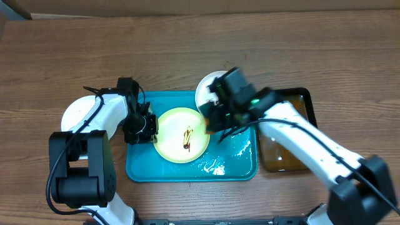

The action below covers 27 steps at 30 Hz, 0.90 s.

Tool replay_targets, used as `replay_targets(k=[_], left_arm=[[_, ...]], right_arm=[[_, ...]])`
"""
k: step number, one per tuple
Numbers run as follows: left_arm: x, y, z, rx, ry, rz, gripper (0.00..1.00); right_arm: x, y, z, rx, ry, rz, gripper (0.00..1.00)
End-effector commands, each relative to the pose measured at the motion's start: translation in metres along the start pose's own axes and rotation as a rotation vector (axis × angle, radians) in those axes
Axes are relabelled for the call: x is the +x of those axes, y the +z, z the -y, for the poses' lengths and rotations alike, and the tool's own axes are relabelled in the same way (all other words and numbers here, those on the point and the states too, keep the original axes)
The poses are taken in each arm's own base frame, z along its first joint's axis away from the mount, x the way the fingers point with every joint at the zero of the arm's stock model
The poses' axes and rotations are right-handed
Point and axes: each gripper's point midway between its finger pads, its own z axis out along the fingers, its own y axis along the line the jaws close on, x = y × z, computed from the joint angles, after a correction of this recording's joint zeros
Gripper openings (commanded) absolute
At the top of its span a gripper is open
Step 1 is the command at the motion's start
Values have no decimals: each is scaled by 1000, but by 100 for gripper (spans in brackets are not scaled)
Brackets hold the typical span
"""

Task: Clean dirty plates on tray and stack at the side
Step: 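Carry the green sponge with right gripper from black tray to yellow plate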

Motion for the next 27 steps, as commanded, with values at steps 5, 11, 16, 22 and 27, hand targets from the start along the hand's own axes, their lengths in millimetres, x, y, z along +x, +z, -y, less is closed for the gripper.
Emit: replay_targets(k=[5,11,16,22,27], left_arm=[[2,-5,5,10,-4,18,4],[2,-5,5,10,-4,18,4],[2,-5,6,15,-4,17,4],[2,-5,6,17,-4,18,4],[2,-5,6,18,-4,17,4]], right_arm=[[21,65,-26,0,-17,-77,4],[21,87,-39,12,-33,-47,4],[33,104,-36,44,-39,-85,4],[49,125,-36,58,-58,-134,4],[54,140,-29,95,-64,-145,4]])
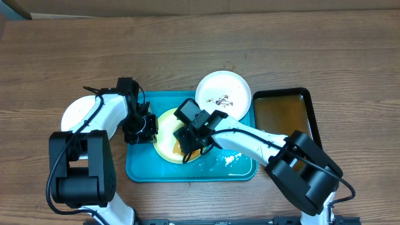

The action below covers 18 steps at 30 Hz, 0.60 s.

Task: Clean dirty plates on tray and stack at the side
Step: 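Carry the green sponge with right gripper from black tray to yellow plate, then scrub the yellow plate with the sponge while left gripper holds its rim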

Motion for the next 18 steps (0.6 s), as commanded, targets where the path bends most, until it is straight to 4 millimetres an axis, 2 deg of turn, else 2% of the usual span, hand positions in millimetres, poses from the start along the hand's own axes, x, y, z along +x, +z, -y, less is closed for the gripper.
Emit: replay_targets(k=[1,5,11,14,18], left_arm=[[2,-5,7,23,-2,16,4],[2,-5,7,23,-2,15,4],[4,-4,8,21,4,11,4],[4,-4,8,21,3,9,4],[4,-4,8,21,3,10,4]], right_arm=[[7,20,15,80,1,-18,4],[-10,13,44,234,48,68,4],[-33,-3,53,250,145,109,4],[-27,-5,50,234,158,68,4],[1,-3,40,189,164,-55,4]])
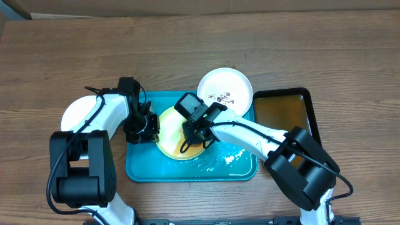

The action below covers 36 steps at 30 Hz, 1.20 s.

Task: Clean dirty plates on tray and stack at the side
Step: 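Scrub the yellow plate with the sponge while left gripper holds its rim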

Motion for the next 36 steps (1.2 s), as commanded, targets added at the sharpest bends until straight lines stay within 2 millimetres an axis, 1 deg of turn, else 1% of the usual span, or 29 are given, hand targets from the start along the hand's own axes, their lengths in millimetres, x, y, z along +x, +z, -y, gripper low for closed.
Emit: replay_targets(k=[1,3,4,7,10,12,14,15,17,19,23,25,27,29,30,34,36], left_arm=[[4,-5,2,-6,4,11,4],[4,-5,2,-6,4,11,4],[4,-5,2,-6,5,12,4],[4,-5,2,-6,5,11,4],[4,-5,2,-6,5,11,4],[4,-5,2,-6,5,10,4],[4,-5,2,-6,5,11,4],[4,-5,2,-6,5,11,4],[4,-5,2,-6,5,10,4],[4,-5,2,-6,4,10,4],[4,-5,2,-6,4,9,4],[5,-5,2,-7,4,7,4],[5,-5,2,-7,3,7,4],[5,-5,2,-7,4,7,4],[5,-5,2,-7,4,7,4],[4,-5,2,-7,4,8,4],[5,-5,2,-7,4,8,4]], right_arm=[[19,7,1,-1,16,-92,4],[33,6,-11,-48,-11,-145,4],[38,5,-20,-88,-42,-165,4],[45,3,-46,-185,-121,-177,4],[41,4,-63,-224,-154,-134,4],[33,3,-71,-251,-166,-95,4],[25,2,-77,-272,-172,-60,4],[20,3,-77,-268,-170,-36,4],[8,4,-68,-223,-154,9,4],[-4,6,-53,-146,-122,62,4],[-26,6,-13,37,-21,158,4],[-30,5,2,90,18,169,4],[-27,5,15,121,60,148,4],[-19,5,28,152,119,108,4],[-18,5,29,153,123,99,4],[-1,3,29,134,113,13,4],[-1,-3,31,150,113,13,4]])
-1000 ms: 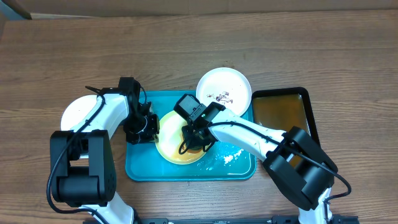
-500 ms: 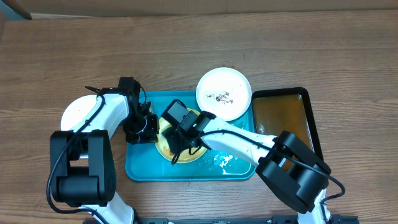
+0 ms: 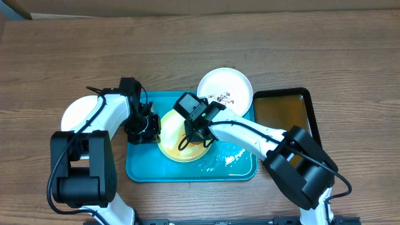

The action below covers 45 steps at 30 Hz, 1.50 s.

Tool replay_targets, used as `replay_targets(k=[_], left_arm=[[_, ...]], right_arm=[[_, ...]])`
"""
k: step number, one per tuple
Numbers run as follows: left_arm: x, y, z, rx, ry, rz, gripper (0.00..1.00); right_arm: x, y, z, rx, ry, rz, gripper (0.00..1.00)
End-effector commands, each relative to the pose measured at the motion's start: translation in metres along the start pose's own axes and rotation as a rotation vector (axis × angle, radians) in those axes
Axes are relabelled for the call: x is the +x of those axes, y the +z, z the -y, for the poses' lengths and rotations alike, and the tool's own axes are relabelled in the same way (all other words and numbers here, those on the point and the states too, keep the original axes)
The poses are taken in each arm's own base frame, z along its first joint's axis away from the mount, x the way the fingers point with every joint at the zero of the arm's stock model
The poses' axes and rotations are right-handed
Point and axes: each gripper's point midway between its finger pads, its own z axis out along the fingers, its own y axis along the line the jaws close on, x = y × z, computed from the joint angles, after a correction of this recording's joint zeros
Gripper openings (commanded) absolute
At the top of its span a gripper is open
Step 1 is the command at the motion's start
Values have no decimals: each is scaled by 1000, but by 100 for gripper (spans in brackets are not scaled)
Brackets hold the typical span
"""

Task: Clean dirty plates on tray and stack at the side
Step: 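Scrub the yellow plate with the sponge while left gripper holds its rim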

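Note:
A yellow plate [image 3: 172, 145] lies on the teal tray [image 3: 140, 167]. My left gripper [image 3: 150, 128] sits at the plate's left rim and looks shut on it. My right gripper [image 3: 192, 132] points down onto the middle of the plate and covers the spot beneath it. Its fingers are hidden under the wrist, so what they hold, if anything, does not show. A white plate [image 3: 232, 84] with dark crumbs rests at the tray's back right corner. Another white plate [image 3: 75, 112] lies on the table to the left, partly under my left arm.
A dark tray [image 3: 284, 125] of brownish liquid stands to the right of the teal tray. White foam [image 3: 230, 156] lies on the teal tray's right part. Bare wooden table [image 3: 187, 50] stretches behind the trays.
My right gripper has shifted slightly toward the back over the yellow plate. The left gripper stays at the plate's left rim. Nothing else has moved.
At first my right gripper was at the tray's right side beside the white crumbed plate, and a dark smear showed on the yellow plate. Then it was over the yellow plate's front, then over its middle, where it stays. My left gripper stayed at the rim throughout.

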Motion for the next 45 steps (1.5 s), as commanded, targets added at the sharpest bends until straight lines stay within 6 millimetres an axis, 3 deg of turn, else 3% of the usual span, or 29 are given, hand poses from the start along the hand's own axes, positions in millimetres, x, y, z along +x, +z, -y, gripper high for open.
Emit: replay_targets(k=[1,7,12,22,37,39,42,45], left_arm=[[2,-6,-1,-16,0,18,4],[2,-6,-1,-16,0,18,4],[2,-6,-1,-16,0,18,4],[1,-6,-1,-16,1,22,4],[1,-6,-1,-16,1,22,4],[1,-6,-1,-15,1,22,4],[1,-6,-1,-15,1,22,4],[1,-6,-1,-15,1,22,4]], right_arm=[[-2,-6,18,70,22,5,4],[-38,-49,-3,19,-32,115,4],[-42,-66,-7,14,-37,110,4],[-22,-50,0,29,-41,24,4],[-2,11,9,20,-37,-24,4],[3,14,-6,-58,-76,-57,4],[19,4,-52,-322,-249,-130,4],[26,-2,-66,-397,-274,-159,4]])
